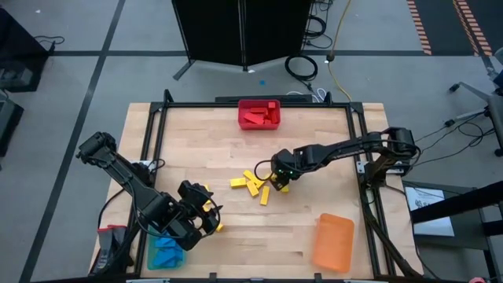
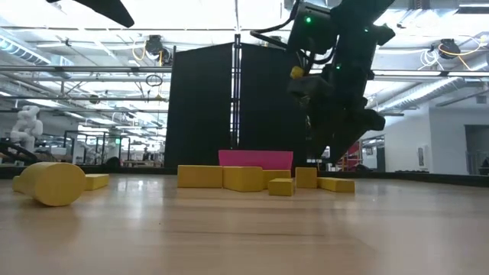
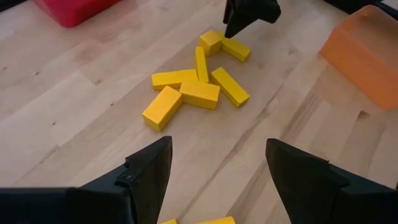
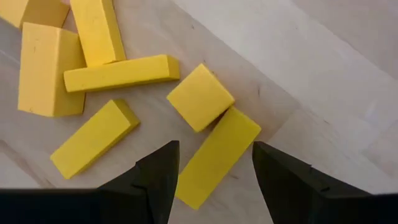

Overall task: Sort blocks
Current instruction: Put the yellow block into the orange bin

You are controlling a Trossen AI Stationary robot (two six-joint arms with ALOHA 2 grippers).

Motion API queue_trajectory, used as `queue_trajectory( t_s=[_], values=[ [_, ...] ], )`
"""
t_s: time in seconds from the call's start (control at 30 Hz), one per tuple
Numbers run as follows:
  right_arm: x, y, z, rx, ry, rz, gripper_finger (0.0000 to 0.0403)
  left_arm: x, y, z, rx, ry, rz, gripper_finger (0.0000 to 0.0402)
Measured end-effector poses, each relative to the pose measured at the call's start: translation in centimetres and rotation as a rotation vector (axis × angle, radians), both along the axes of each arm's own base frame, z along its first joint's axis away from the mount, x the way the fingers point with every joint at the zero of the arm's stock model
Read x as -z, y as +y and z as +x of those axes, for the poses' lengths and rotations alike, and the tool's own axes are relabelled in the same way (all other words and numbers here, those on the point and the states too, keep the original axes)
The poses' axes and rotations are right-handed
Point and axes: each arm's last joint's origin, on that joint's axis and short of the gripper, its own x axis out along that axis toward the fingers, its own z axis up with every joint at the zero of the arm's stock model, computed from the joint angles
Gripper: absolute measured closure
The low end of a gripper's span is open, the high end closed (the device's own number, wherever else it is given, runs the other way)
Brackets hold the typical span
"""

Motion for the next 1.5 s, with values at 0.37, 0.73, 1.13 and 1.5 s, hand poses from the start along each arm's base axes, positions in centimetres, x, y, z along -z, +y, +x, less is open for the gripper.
queue_trajectory(
  t_s=[0.37,0.73,1.13,1.5],
  values=[
    [0.0,1.4,0.0,-0.001,-0.001,0.016,0.0204,0.0,0.0,0.0,0.0,0.001,0.001,0.0137],
    [0.0,2.1,-0.1,-0.022,0.0,0.021,0.0146,0.0,0.0,0.0,0.004,0.004,0.004,0.0137],
    [2.6,2.2,0.5,0.087,0.074,-0.006,0.0122,0.0,-0.1,-0.1,0.024,0.012,0.018,0.0137],
    [4.8,2.2,0.2,0.076,0.225,0.021,0.0317,0.0,-0.1,-0.2,0.025,0.019,0.024,0.0137]
  ],
)
